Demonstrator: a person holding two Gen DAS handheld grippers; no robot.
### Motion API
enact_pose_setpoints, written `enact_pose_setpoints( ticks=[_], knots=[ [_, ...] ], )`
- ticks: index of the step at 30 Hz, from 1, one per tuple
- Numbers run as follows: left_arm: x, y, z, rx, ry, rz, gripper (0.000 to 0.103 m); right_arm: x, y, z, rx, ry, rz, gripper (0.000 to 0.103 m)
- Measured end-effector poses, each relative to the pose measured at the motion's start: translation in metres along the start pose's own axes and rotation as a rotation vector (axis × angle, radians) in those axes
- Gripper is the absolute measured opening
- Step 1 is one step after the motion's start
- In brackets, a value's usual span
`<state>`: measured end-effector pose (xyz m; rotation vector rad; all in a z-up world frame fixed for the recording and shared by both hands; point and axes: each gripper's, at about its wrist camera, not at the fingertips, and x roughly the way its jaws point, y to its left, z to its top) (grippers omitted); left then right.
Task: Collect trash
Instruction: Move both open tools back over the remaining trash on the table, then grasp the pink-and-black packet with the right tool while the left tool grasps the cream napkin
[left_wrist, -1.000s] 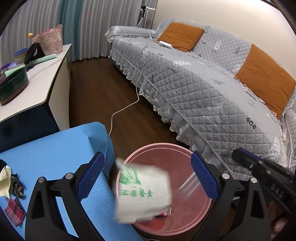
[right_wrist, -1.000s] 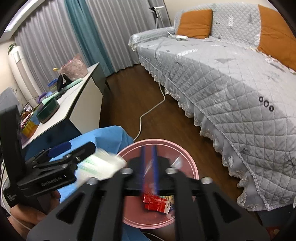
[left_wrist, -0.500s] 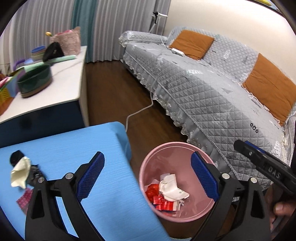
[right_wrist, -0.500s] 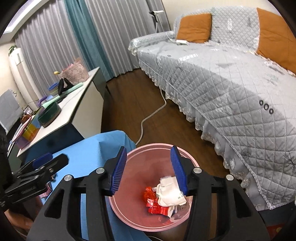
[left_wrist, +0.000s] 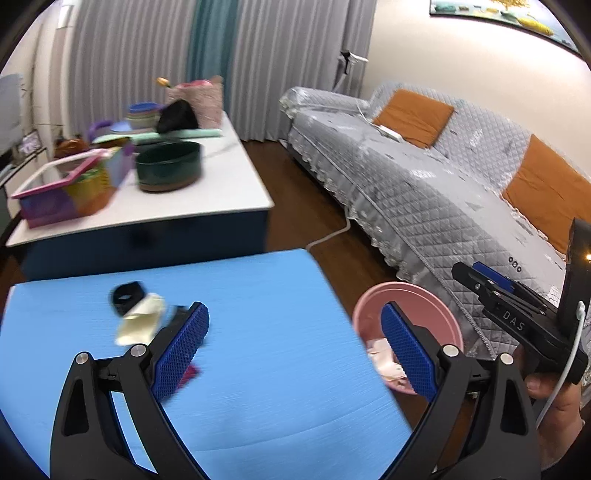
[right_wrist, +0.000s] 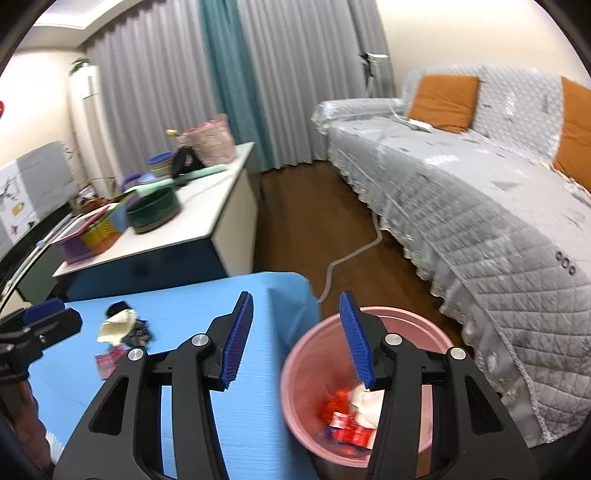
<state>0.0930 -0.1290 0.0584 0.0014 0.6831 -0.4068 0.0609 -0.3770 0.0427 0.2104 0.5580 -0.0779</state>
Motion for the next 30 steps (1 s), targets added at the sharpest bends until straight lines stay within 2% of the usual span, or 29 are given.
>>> enact_pose_setpoints(
  ticks=[10, 18, 22, 26, 28, 30],
  knots=[
    [-0.053, 0.093, 0.004, -0.051, -0.064, 0.081, 0.091, -0.007, 0.082, -0.013, -0.115, -0.046, 0.116, 0.050],
    [-0.059, 0.155, -0.007, -0.148, -0.079, 0.138, 0.091, 0.019, 0.129, -0.032, -0.138, 0.036, 0.220, 0.050],
    [-0.052, 0.161, -0.014, -0.146, -0.068, 0.146, 0.091, 0.035, 0.153, -0.043, -0.167, 0.067, 0.262, 0.050],
    [-0.044, 0.168, -0.018, -0.144, -0.062, 0.163, 0.088, 0.051, 0.174, -0.054, -0.196, 0.098, 0.296, 0.067],
    [-0.040, 0.175, -0.021, -0.163, -0.058, 0.160, 0.083, 0.060, 0.184, -0.061, -0.215, 0.117, 0.308, 0.070],
    [-0.037, 0.182, -0.023, -0.185, -0.053, 0.163, 0.070, 0.068, 0.190, -0.068, -0.229, 0.135, 0.319, 0.075]
  ],
)
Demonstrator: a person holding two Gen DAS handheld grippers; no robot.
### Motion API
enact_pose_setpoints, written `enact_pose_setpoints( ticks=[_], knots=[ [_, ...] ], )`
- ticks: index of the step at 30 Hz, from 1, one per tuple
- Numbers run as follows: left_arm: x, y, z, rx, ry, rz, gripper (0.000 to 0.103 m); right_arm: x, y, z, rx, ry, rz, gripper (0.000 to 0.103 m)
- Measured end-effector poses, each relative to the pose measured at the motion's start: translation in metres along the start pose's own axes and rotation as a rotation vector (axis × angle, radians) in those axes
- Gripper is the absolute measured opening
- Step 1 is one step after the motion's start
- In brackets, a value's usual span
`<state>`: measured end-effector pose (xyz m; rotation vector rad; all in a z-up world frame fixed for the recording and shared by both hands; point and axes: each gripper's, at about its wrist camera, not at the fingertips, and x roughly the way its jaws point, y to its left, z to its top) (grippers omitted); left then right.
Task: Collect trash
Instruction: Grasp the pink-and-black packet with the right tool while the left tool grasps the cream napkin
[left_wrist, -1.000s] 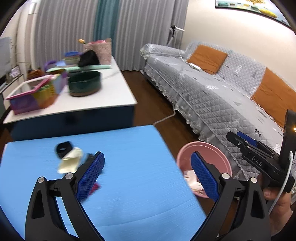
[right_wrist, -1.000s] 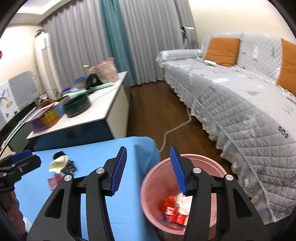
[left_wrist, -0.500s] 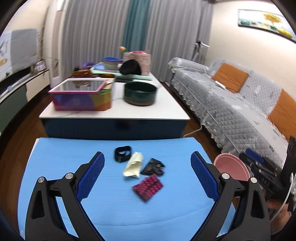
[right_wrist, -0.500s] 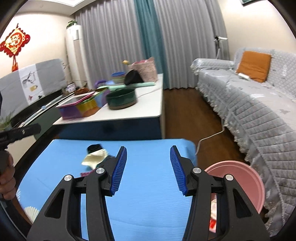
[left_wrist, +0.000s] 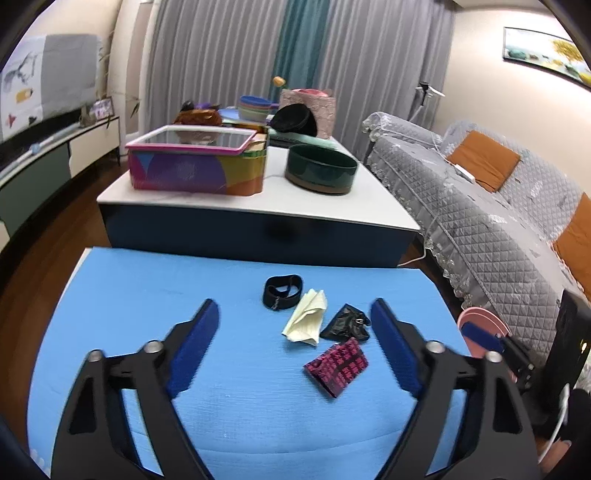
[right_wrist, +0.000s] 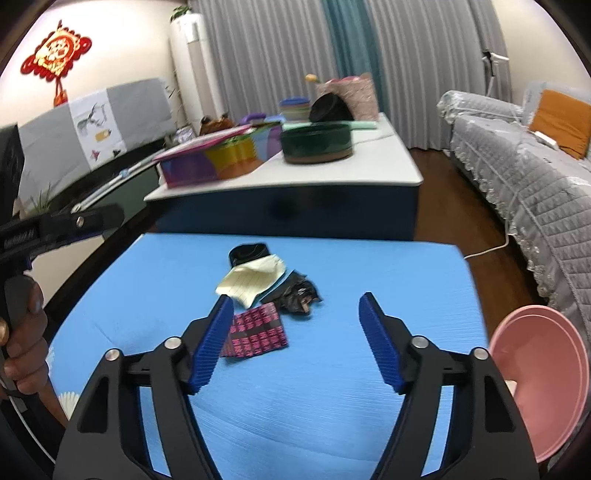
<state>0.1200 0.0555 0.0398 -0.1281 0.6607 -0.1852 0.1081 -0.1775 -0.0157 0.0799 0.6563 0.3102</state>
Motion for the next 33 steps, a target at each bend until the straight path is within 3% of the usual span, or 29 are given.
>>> enact_pose_setpoints(
  ticks=[3, 5, 13, 22, 25, 29, 33],
  knots=[
    [0.009, 0.011, 0.000, -0.035, 0.025, 0.000, 0.052, 0.018, 0.005, -0.005, -0.010, 0.031, 0.013, 0.082],
    [0.013, 0.014, 0.000, -0.037, 0.031, 0.017, 0.045, 0.027, 0.007, -0.007, -0.013, 0.050, 0.026, 0.088],
    [0.026, 0.021, -0.002, -0.035, 0.051, 0.048, 0.043, 0.068, 0.030, -0.015, -0.062, 0.133, 0.064, 0.098],
    [0.044, 0.030, -0.006, -0.056, 0.090, 0.050, 0.043, 0.109, 0.033, -0.026, -0.075, 0.253, 0.053, 0.098],
    [0.055, 0.027, -0.009, -0.045, 0.108, 0.047, 0.043, 0.112, 0.030, -0.023, -0.060, 0.254, 0.063, 0.097],
    [0.074, 0.021, -0.013, -0.026, 0.135, 0.034, 0.043, 0.114, 0.027, -0.025, -0.069, 0.279, 0.061, 0.077],
    [0.093, 0.012, -0.018, -0.005, 0.163, 0.023, 0.043, 0.110, 0.022, -0.025, -0.066, 0.282, 0.077, 0.076]
  ],
)
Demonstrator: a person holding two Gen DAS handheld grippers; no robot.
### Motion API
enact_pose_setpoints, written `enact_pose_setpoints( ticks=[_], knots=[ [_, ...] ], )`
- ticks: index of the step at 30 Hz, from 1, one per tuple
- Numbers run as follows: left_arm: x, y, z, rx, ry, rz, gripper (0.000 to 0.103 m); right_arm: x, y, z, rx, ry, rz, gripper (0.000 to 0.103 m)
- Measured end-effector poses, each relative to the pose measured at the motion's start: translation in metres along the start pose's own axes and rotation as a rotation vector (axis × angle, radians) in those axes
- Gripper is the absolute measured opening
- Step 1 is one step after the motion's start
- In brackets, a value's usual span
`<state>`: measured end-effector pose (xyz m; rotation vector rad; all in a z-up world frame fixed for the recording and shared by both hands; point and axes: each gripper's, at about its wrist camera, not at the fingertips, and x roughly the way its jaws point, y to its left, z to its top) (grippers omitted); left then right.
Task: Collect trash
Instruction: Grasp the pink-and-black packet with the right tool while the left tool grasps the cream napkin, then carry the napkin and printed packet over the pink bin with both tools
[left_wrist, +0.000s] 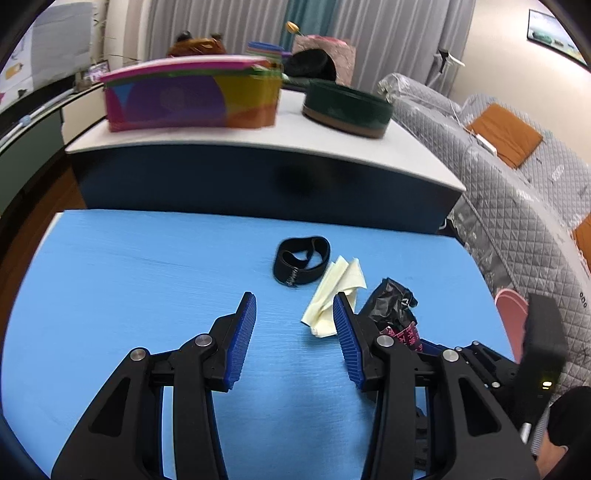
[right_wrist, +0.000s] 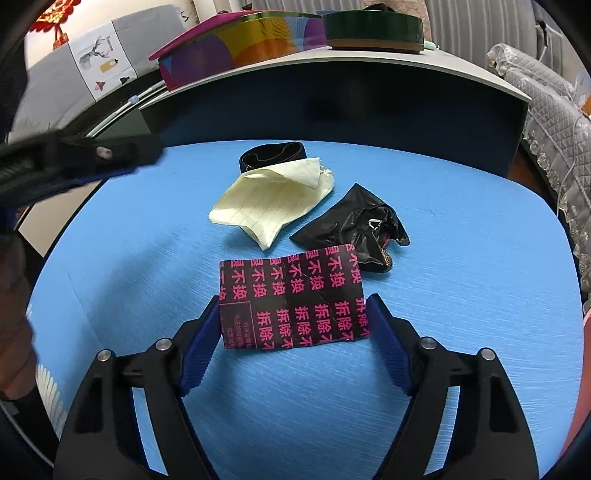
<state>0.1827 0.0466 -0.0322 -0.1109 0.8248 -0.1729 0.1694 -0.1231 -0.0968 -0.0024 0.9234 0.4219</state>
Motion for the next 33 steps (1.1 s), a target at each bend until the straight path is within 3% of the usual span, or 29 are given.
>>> enact_pose_setpoints(
  ticks=[12, 13, 15, 17, 21, 33],
  knots=[
    [0.049, -0.015, -0.010, 0.042, 0.082, 0.014, 0.043, -0.014, -0.017, 0.002, 0.029, -0.006, 0.008, 0.075],
    [0.051, -0.016, -0.010, 0.042, 0.086, 0.013, 0.040, -0.014, -0.018, 0.002, 0.030, -0.006, 0.007, 0.075],
    [0.053, -0.017, -0.011, 0.046, 0.099, 0.005, 0.022, -0.015, -0.019, 0.002, 0.032, -0.005, 0.002, 0.075],
    [0.054, -0.019, -0.011, 0.058, 0.107, -0.001, 0.010, -0.018, -0.019, 0.001, 0.032, -0.009, 0.000, 0.075],
    [0.046, -0.023, -0.009, 0.085, 0.093, 0.000, 0.002, -0.024, -0.019, 0.001, 0.030, -0.023, -0.012, 0.075],
    [0.013, -0.025, -0.007, 0.098, 0.031, -0.022, 0.002, -0.053, -0.017, -0.002, 0.021, -0.082, -0.067, 0.075]
  ],
)
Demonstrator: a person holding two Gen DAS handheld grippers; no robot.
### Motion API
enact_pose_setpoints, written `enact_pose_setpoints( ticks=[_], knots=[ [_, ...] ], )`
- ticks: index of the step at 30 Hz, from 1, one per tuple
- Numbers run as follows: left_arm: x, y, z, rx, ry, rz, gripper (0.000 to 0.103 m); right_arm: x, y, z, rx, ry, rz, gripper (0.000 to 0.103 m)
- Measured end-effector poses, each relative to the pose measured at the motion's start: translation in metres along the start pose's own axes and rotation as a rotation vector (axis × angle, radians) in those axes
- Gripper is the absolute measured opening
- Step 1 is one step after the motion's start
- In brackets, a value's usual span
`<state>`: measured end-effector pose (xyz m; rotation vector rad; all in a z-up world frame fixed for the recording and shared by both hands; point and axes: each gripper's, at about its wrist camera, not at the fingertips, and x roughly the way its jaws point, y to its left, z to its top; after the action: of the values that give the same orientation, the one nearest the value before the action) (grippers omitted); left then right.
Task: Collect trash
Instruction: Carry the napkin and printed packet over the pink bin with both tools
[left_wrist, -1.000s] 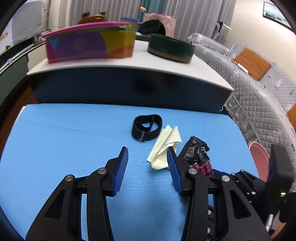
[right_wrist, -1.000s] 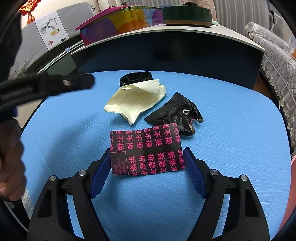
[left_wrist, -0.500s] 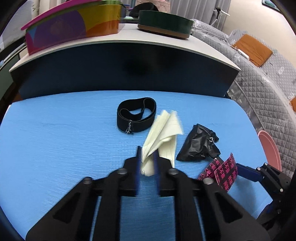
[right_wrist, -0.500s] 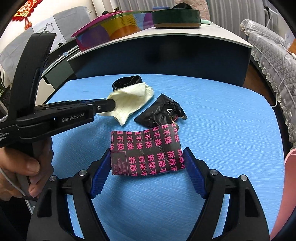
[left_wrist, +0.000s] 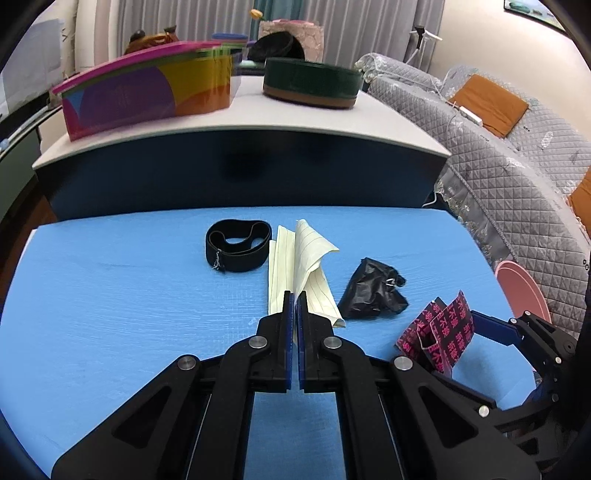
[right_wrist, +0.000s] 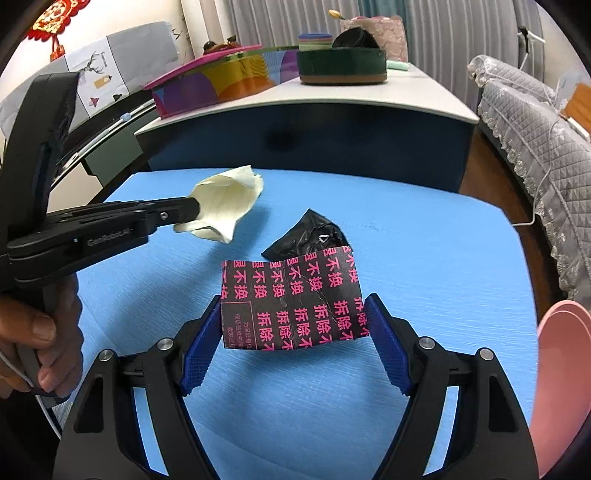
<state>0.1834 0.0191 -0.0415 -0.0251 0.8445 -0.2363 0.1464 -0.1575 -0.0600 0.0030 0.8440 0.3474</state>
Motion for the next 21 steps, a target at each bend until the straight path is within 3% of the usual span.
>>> enact_pose_setpoints(
  ticks=[21],
  knots=[
    [-0.053, -0.041, -0.015, 0.077, -0.087, -0.045, 0.002, -0.087, -0.035, -0.013, 0.047, -0.142, -0.119, 0.075]
  ],
)
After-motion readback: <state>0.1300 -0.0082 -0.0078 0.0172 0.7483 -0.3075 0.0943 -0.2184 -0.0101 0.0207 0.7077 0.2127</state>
